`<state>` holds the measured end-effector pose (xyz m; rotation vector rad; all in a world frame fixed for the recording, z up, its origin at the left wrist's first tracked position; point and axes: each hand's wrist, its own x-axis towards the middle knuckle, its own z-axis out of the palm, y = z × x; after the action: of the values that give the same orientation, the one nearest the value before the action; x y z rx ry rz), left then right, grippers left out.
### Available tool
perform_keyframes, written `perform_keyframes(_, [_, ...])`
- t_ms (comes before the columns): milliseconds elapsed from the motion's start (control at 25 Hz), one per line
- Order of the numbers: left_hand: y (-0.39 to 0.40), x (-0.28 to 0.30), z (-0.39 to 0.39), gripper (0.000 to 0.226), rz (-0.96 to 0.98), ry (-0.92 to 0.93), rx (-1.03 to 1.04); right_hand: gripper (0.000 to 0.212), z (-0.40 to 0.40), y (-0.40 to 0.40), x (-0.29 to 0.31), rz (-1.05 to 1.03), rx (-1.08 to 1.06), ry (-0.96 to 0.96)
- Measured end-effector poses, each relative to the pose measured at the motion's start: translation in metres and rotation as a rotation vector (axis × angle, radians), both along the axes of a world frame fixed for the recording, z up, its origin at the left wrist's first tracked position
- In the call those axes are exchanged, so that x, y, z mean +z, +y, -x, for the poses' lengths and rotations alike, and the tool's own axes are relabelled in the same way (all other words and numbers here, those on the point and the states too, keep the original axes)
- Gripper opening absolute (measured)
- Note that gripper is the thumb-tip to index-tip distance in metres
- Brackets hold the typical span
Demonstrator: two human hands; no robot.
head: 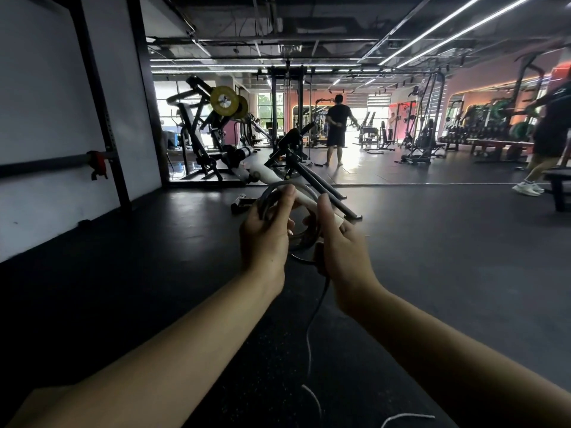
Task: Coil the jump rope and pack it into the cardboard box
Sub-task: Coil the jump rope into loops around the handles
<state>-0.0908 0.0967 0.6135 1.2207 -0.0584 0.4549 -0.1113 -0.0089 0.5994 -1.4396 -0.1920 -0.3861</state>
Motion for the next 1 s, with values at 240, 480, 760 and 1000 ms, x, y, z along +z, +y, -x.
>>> perform_keyframes(240, [0.014, -0.004, 0.009, 0.03, -0.163, 0.01, -0.051, 0.039, -0.004, -0.008, 0.007, 0.043, 0.093, -0.056])
perform_keyframes(480, [0.038, 0.0, 0.01, 0.026, -0.368, -0.111, -0.149, 0.029, -0.003, -0.017, 0.015, 0.128, 0.142, -0.095])
perform_keyframes(760, [0.084, 0.047, -0.01, 0.095, -1.319, -0.362, -0.159, 0.027, -0.011, -0.038, 0.038, 0.609, 0.221, -0.185])
perform_keyframes(1000, [0.052, 0.047, -0.002, 0.027, -1.38, -0.09, -0.494, 0.023, -0.012, -0.035, 0.052, 0.914, 0.277, -0.294])
